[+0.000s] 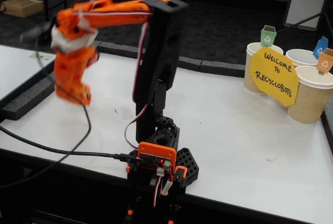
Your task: Sort rubbish by color.
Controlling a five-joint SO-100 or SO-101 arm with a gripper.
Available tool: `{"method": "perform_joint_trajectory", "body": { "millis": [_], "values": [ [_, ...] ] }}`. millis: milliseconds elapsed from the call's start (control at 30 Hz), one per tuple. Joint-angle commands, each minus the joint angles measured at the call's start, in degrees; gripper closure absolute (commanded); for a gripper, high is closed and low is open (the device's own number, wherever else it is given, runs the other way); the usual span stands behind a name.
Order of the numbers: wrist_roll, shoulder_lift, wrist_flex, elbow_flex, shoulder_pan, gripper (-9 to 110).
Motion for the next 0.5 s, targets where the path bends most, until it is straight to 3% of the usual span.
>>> {"method": "perform_joint_trajectory", "body": {
  "millis": [0, 200, 467],
  "values": [
    [-7.21, 20.13, 2.99, -1.58, 1.85, 101],
    [-25.14, 34.98, 11.87, -2.64, 2.90, 101],
    [-40.34, 52.73, 23.03, -3.08, 8.61, 101]
  ]
}}
